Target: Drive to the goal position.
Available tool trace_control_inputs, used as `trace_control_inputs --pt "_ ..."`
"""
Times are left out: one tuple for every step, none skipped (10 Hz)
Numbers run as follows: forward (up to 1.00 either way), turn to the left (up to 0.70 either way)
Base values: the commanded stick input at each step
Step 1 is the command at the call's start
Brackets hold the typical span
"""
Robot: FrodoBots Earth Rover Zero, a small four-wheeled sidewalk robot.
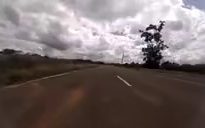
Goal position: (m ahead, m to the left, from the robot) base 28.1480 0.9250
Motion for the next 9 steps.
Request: trace_control_inputs --pt "1.0 -0.4" --pt "1.0 -0.34" --pt "1.0 -0.17" --pt "1.0 0.0" --pt "1.0 0.0" --pt "1.0 0.0" --pt "1.0 0.0" --pt "1.0 0.0" --pt "1.0 -0.07"
